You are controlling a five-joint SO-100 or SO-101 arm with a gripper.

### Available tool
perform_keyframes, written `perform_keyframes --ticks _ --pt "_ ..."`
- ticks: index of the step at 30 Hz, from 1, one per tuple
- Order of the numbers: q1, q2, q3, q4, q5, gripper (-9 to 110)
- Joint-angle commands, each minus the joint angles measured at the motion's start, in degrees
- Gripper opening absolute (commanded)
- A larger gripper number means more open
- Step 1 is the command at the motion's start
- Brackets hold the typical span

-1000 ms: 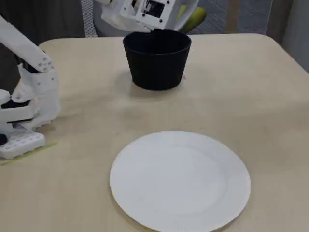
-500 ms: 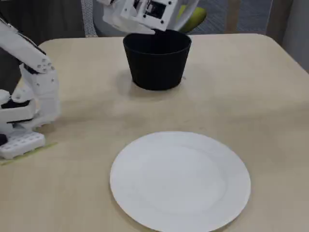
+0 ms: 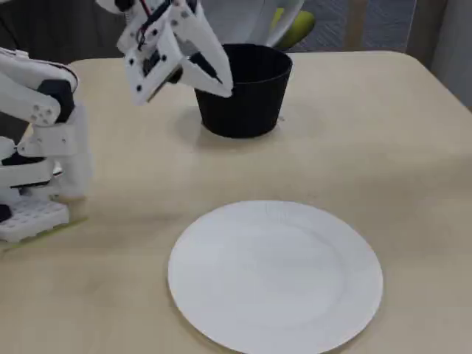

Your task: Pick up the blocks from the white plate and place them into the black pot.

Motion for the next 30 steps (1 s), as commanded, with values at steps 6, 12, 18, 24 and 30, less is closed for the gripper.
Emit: perform_keyframes --ticks 6,12,18,24,30 --pt "-0.5 21.5 16.9 2.8 1.2 -2" --pt "-2.2 29.0 23.8 5.4 0.5 -2" --pt "-3.9 31.3 28.3 6.4 -0.3 -2" --pt "-4.5 31.3 35.9 3.7 -0.6 -2" --pt "-3.5 31.4 38.6 1.3 -2.1 -2"
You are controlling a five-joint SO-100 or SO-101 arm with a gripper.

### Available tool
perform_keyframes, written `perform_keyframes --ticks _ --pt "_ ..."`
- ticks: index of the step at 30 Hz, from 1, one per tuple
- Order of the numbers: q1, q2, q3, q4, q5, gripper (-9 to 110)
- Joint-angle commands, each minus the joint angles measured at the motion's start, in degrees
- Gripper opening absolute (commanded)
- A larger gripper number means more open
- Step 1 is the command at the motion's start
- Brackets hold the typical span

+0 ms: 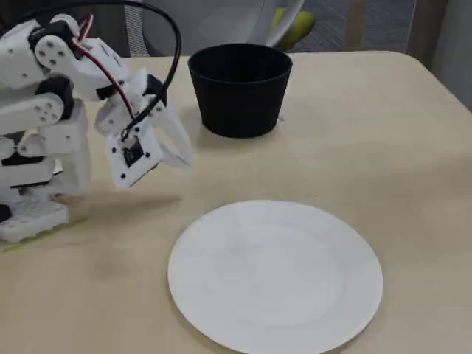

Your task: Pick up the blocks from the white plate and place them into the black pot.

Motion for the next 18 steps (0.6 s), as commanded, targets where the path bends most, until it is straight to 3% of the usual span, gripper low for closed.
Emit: perform_keyframes --ticks 1,4,18 --pt "1.1 0.1 -0.1 -1.2 -0.4 -1" --pt "1.1 0.1 -0.1 -1.1 -0.6 9" --pt "1.0 0.1 -0.1 -1.1 -0.8 -2"
